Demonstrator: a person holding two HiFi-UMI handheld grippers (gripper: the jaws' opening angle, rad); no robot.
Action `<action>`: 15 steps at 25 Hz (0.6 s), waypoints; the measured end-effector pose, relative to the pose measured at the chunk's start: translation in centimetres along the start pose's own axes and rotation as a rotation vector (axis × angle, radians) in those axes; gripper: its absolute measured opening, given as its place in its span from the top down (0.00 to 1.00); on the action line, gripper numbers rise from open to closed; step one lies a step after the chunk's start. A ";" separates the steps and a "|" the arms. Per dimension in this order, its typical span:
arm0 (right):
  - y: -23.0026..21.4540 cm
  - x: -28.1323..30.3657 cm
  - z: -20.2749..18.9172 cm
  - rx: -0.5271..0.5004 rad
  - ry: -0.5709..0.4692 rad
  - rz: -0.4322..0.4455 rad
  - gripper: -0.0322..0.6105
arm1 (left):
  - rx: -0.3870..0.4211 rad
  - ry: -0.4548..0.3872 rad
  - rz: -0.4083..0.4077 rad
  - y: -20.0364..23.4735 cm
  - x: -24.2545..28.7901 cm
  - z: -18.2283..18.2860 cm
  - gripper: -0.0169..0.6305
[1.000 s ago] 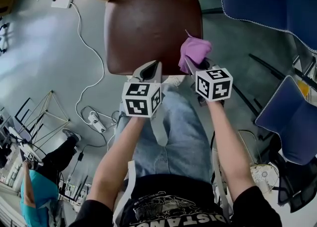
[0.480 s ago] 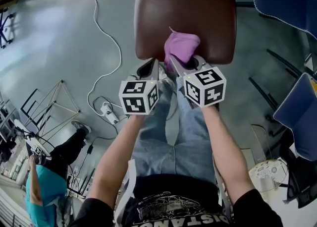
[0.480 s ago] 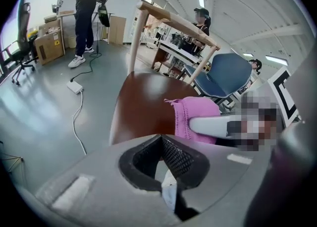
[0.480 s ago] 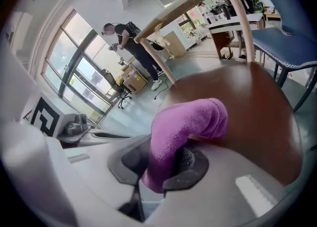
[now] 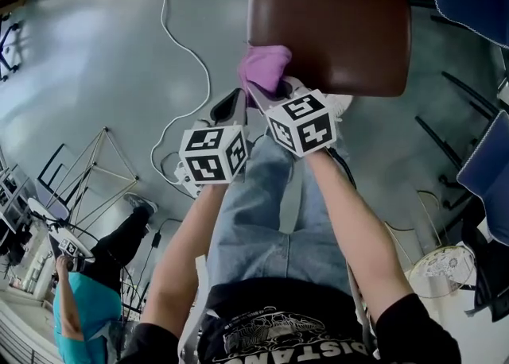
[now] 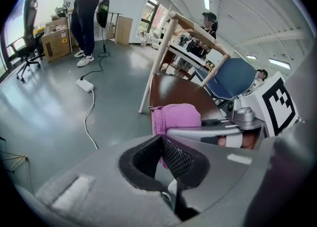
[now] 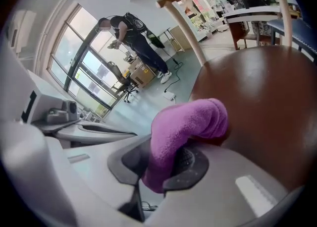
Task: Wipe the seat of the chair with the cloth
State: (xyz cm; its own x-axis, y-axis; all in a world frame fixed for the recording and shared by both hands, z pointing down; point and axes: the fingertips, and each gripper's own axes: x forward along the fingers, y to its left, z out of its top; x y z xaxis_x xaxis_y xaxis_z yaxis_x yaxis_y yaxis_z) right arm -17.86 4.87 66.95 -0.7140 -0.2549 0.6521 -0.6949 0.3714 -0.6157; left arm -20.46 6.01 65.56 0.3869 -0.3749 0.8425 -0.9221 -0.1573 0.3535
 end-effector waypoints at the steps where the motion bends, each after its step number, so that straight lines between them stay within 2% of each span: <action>1: -0.3 0.2 -0.1 0.003 0.004 -0.024 0.84 | 0.003 0.005 -0.007 0.0 0.0 -0.2 0.97; 7: -3.4 -1.9 -1.0 0.071 -0.009 -0.124 0.85 | 0.028 0.031 -0.062 -1.7 1.2 -0.7 0.97; 15: -8.0 -7.0 -2.6 0.120 -0.044 -0.192 0.85 | 0.069 0.031 -0.138 -8.0 4.2 -0.3 0.97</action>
State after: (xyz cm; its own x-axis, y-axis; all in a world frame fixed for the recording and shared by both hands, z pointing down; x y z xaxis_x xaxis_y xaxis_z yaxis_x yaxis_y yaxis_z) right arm -7.11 5.99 68.41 -0.5688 -0.3507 0.7439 -0.8217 0.2039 -0.5322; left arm -11.48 5.95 66.39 0.5088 -0.3171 0.8004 -0.8575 -0.2686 0.4387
